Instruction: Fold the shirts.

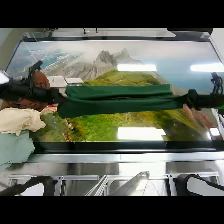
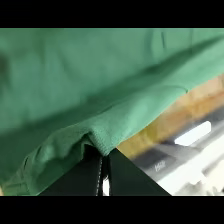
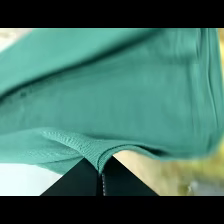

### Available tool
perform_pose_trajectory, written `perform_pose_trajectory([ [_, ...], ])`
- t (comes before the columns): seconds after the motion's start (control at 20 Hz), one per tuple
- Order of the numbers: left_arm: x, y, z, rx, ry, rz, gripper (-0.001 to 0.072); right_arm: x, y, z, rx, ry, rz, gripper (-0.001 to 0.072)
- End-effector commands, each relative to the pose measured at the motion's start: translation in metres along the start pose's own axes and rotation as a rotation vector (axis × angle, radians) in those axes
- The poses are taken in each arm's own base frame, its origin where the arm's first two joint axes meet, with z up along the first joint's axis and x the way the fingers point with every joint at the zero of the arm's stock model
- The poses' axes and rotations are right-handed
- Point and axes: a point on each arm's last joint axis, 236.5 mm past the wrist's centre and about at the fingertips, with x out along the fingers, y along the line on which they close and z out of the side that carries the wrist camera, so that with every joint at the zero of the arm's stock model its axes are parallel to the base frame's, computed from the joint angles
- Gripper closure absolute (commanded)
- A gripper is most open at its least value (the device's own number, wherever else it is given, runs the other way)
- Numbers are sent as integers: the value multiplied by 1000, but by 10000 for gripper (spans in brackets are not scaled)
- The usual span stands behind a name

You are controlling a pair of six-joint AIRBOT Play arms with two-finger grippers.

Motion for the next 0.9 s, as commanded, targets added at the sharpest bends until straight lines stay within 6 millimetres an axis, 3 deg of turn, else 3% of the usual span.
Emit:
perform_pose_trajectory([
  [0.0,16,12,56,45,-22,6,689,32,-5,25,-4,-19,2,687],
  [0.1,32,23,73,35,-11,1,689,55,-11,29,1,2,-4,687],
  [0.25,55,42,84,22,29,-11,690,82,-17,35,-5,37,2,687],
  [0.6,116,63,112,50,64,-28,690,96,-27,45,9,28,0,671],
  [0.65,123,63,114,55,70,-31,690,96,-26,45,8,27,0,487],
  [0.7,131,63,115,61,79,-33,690,96,-26,45,8,30,2,360],
  [0.85,140,66,114,54,95,-37,691,95,-21,38,10,58,22,367],
])
